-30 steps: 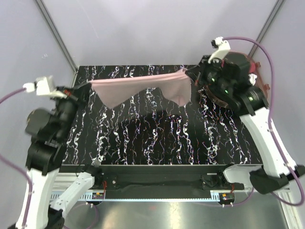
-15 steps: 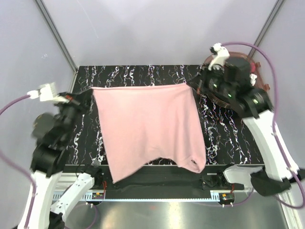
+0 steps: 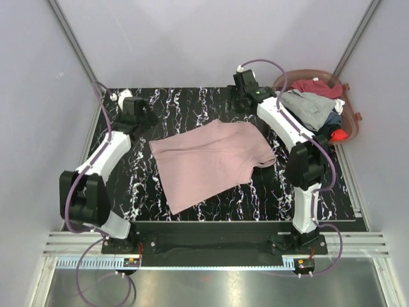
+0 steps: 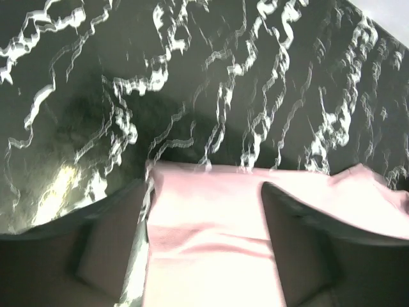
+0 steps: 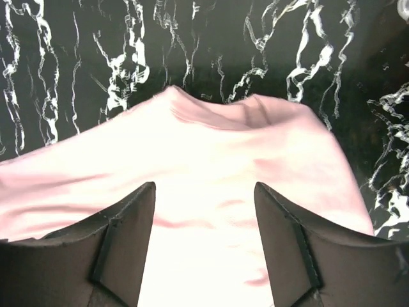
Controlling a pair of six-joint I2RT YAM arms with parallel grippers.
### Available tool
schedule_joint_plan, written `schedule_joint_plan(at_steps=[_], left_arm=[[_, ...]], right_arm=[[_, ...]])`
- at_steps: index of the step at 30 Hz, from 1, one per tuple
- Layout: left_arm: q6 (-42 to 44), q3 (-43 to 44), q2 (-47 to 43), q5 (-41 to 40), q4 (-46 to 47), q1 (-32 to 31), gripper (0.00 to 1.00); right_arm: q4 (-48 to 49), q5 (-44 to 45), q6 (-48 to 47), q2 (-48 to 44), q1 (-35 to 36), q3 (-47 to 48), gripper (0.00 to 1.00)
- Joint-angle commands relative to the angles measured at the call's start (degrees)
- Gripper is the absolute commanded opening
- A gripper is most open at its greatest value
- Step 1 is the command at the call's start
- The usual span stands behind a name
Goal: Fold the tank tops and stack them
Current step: Flatten the tank top out
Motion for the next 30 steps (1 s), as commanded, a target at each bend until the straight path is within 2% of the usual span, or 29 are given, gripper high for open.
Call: schedule_joint_plan(at_steps=[1,2,5,7,11,15,21,30], left_arm=[[0.6,11.4,1.6,1.0,-5.0,-0.4,0.87],[0.6,10.4,1.2,0.4,-5.7,-0.4,0.91],[0.6,4.0,-4.1,0.9,-5.1,-0.5,0.91],[0.3,0.4,-8.9,3.1,-5.3,-0.6,0.89],[-1.7,-12.2,-17.3,9.4,-5.4,-2.0,0.86],[-4.0,-22.0,-26.6,12.1,-5.8,-7.6,0.8],[-8.7,-32.3,-35.1,15.4,-7.5,-15.0,0.78],[-14.1,-42.0,-39.8,20.5,-7.6,-17.8,0.73]], right_arm=[[4.0,3.8,0.1,-8.2,-0.4,-2.2,0.7],[4.8,3.7,0.6,-10.0,-0.4,-5.0,0.7],[7.4,3.4,1.8,-16.9,-0.4,-16.1,0.65],[7.7,3.4,2.4,-21.1,-0.4,-23.2,0.61],[7.8,2.0,4.1,-28.2,-0.4,-34.8,0.56],[10.7,-0.2,6.7,-36.8,-0.4,-49.1,0.5],[13.9,-7.0,9.4,-40.7,-0.3,-59.5,0.45],[20.1,-11.9,9.6,-35.7,-0.3,-64.7,0.43]])
